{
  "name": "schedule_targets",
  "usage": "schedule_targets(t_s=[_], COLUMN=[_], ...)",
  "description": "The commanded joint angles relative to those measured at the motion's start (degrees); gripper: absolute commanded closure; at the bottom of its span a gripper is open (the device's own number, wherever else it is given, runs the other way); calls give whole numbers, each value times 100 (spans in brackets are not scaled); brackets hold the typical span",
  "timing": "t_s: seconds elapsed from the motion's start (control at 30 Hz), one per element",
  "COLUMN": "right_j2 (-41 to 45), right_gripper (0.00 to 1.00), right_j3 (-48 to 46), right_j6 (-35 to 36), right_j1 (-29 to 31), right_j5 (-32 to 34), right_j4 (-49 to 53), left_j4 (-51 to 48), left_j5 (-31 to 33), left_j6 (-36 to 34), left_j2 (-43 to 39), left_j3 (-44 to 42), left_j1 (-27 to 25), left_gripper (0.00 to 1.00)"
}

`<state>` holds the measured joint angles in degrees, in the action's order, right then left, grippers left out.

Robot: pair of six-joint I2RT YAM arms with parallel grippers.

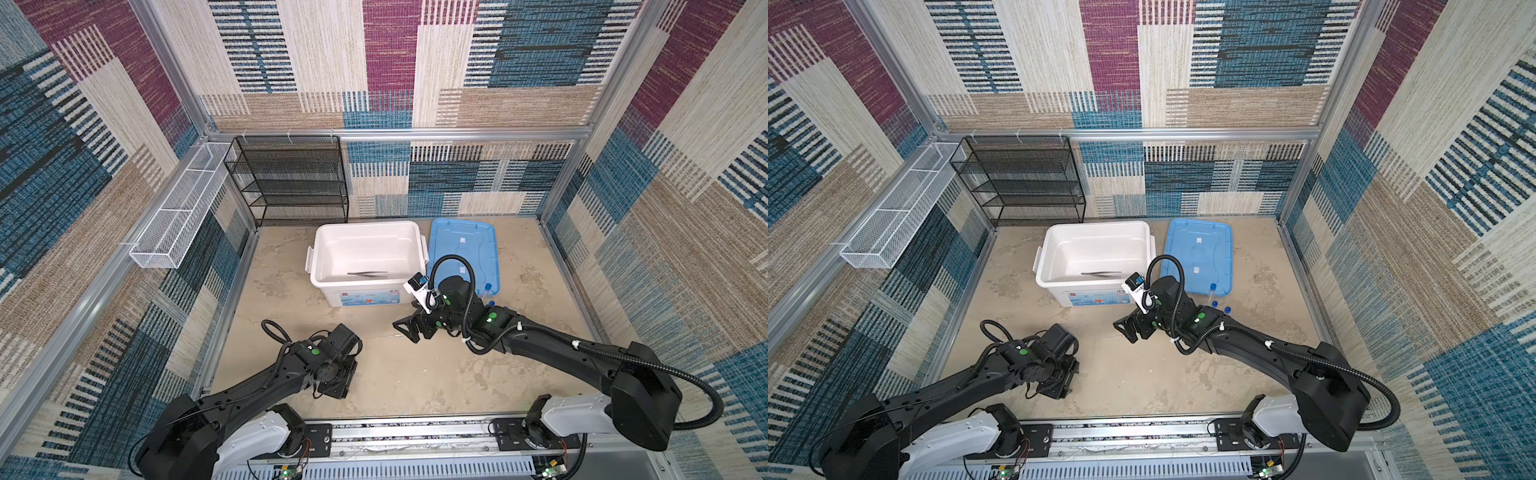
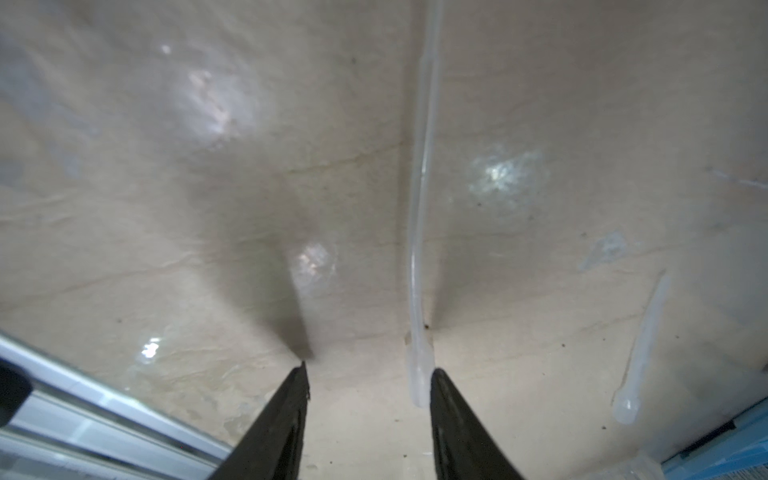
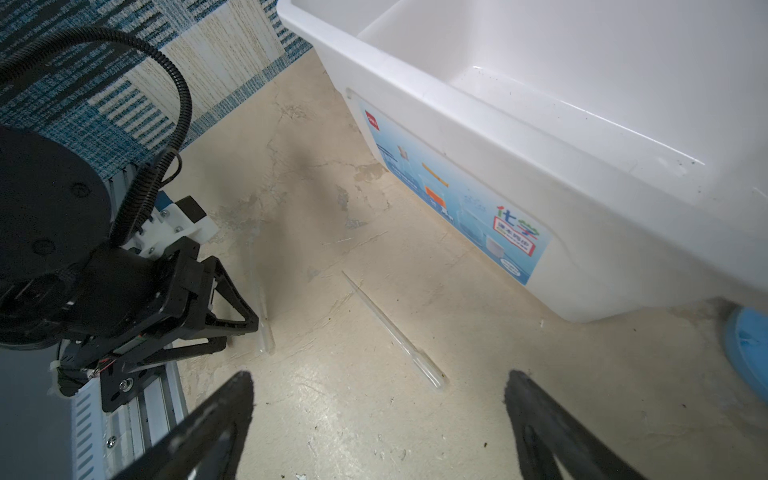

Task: Organize the chemistry lab equipment
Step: 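Lower the left gripper onto the clear plastic dropper and close on it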

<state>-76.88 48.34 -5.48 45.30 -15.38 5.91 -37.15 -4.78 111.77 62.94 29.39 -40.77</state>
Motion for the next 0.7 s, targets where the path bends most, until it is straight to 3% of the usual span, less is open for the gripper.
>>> schedule_targets(t_s=[0.0,0.1,0.57,0.67], right_j2=[50,68,138,162], right_gripper=[4,4,4,4], right_j3=[-39,-83,-116,-131], right_j6=[-40,-33,29,20], right_j1=[5,5,5,5], right_j5=[37,51,162,159], right_j4=[-223,-205,-161,-145], left_j4=[181,209,480,474], left_j5=[107,146,84,127], left_j6=[74,101,13,14], left_j2=[134,237,632,565], left_j3=[101,106,31,-34], left_j1=[-18,-36,-68,-71], left_gripper=[50,51,73,82])
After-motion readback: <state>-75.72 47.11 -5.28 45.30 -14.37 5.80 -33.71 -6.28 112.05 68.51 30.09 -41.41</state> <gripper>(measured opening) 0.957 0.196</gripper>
